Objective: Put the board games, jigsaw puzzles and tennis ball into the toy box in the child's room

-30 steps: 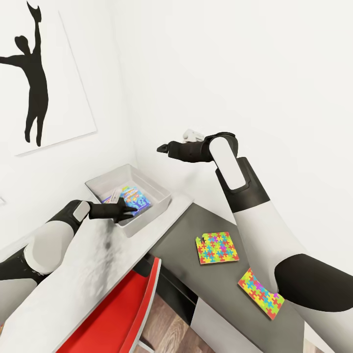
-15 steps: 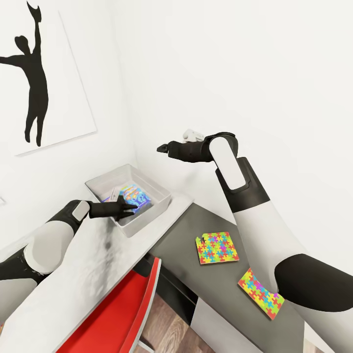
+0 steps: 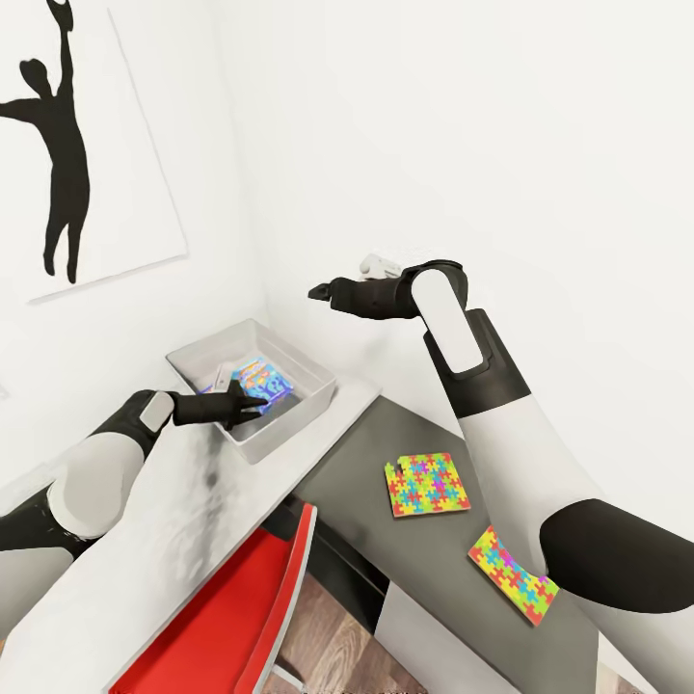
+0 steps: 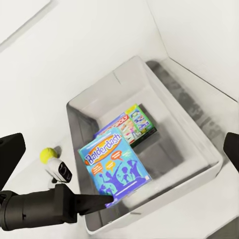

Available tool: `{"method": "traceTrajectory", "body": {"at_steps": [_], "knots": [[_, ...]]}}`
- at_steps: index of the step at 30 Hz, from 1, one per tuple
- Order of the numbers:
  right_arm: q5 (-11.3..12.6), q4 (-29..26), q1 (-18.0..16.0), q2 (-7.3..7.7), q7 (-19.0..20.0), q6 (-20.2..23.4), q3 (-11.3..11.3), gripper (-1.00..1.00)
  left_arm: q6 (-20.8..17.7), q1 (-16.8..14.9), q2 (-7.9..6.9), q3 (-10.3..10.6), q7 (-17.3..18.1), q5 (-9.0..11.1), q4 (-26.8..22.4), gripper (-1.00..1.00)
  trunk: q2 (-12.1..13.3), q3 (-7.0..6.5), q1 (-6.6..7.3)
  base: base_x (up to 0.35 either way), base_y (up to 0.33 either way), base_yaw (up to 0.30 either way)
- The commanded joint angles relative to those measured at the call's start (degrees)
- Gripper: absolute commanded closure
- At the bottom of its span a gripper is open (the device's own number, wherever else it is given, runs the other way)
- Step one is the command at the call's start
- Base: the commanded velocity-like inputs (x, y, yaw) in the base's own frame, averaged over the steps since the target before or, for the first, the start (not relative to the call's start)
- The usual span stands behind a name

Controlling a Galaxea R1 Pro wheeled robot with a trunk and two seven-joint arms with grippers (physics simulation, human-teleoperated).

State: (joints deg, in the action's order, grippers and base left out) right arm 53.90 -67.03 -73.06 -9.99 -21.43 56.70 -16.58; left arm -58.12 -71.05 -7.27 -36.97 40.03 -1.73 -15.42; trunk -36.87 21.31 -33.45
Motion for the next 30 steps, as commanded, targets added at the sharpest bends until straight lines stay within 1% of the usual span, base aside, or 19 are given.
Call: {"method": "traceTrajectory", "body": {"at_steps": [1, 6, 9, 12, 16, 22, 30], "knots": [[0.6, 0.0, -0.1, 0.00, -0.6, 0.1, 0.0, -1.00, -0.4, 0.0, 0.08, -0.2, 0.0, -0.2, -0.5, 1.00, -0.1, 0.18, -0.01, 0.000, 0.000, 0.000], [0.7, 0.0, -0.1, 0.00, -0.6, 0.1, -0.1, -1.00, -0.3, 0.0, 1.37, -0.1, -0.4, -0.3, -2.6, 1.00, -0.1, 0.64, -0.01, 0.000, 0.000, 0.000], [0.7, 0.0, -0.1, 0.00, -0.6, 0.1, -0.1, -1.00, -0.3, 0.0, 1.96, -0.1, -1.7, -0.3, -3.7, 1.00, -0.1, 0.92, -0.01, 0.000, 0.000, 0.000], [0.7, 0.0, -0.1, 0.00, -0.6, 0.1, -0.1, -1.00, -0.4, 0.0, 2.55, 0.0, -2.8, -0.3, -4.0, 1.00, -0.1, 1.21, -0.01, 0.000, 0.000, 0.000], [0.7, 0.0, -0.1, 0.00, -0.6, 0.1, -0.1, -1.00, -0.4, 0.0, 3.14, 0.0, -3.4, -0.3, -4.2, 1.00, -0.1, 1.58, -0.01, 0.000, 0.000, 0.000], [0.7, 0.0, -0.1, 0.00, -0.6, 0.1, -0.1, -1.00, -0.4, 0.0, 3.22, 0.0, -3.5, -0.4, -4.2, 1.00, -0.1, 2.14, -0.01, 0.000, 0.000, 0.000], [0.7, 0.0, -0.1, 0.00, -0.6, 0.1, -0.1, -1.00, -0.4, 0.0, 2.84, -0.1, -3.6, -0.4, -5.1, 1.00, -0.1, 2.89, -0.01, 0.000, 0.000, 0.000]]}}
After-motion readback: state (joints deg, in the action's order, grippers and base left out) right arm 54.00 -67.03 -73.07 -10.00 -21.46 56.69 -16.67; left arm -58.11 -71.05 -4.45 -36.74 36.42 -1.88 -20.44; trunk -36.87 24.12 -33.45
